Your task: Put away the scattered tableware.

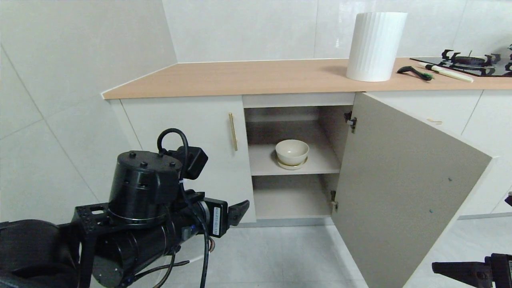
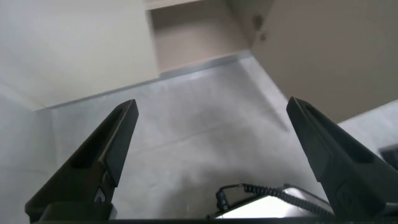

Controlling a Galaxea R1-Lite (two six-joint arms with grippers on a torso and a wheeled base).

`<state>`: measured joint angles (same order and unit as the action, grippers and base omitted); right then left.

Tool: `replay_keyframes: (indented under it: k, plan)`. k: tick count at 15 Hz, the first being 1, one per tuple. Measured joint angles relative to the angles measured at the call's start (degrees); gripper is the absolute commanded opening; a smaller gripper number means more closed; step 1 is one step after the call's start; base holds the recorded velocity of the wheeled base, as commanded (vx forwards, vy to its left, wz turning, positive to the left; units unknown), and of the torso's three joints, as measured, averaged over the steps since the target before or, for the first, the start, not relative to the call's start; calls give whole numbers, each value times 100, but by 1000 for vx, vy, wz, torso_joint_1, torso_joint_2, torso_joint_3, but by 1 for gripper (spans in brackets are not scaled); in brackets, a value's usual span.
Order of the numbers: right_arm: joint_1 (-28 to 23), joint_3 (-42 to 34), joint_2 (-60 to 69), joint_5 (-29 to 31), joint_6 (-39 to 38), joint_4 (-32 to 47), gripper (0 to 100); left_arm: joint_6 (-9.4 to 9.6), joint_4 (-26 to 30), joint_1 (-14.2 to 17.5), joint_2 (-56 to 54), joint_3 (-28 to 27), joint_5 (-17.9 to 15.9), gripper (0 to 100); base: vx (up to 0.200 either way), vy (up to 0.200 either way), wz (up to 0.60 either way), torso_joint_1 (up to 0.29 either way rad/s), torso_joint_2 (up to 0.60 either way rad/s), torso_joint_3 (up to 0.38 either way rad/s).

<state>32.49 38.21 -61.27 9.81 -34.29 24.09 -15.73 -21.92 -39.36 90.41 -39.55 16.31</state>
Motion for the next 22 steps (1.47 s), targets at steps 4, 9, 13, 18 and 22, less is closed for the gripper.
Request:
replay_keyframes:
  k: [4,9,13,18,22]
  plan:
    - [-621,-108,234,33,-49,2,100,-6,-2,0,2,2,0,100,0,-200,0,-1,2,1]
    - [-1497,-72,166,390,-13,-222,100,-9,-2,1,-13,-2,2,100,0,-80,0,2,1,1]
    - [-1730,-76,-581,841,-24,-1293,100,-9,-5,10,-118,-17,5,100,0,0,0,0,0,0]
    - [-1782,-52,-1987,1048,16,-2720,100,0,-2,89,-354,-72,-4,100,0,0,0,0,0,0]
    - [-1773,-30,-2612,1041,20,-3256,100,-6,-2,106,-439,-88,-9,100,0,0,0,0,0,0]
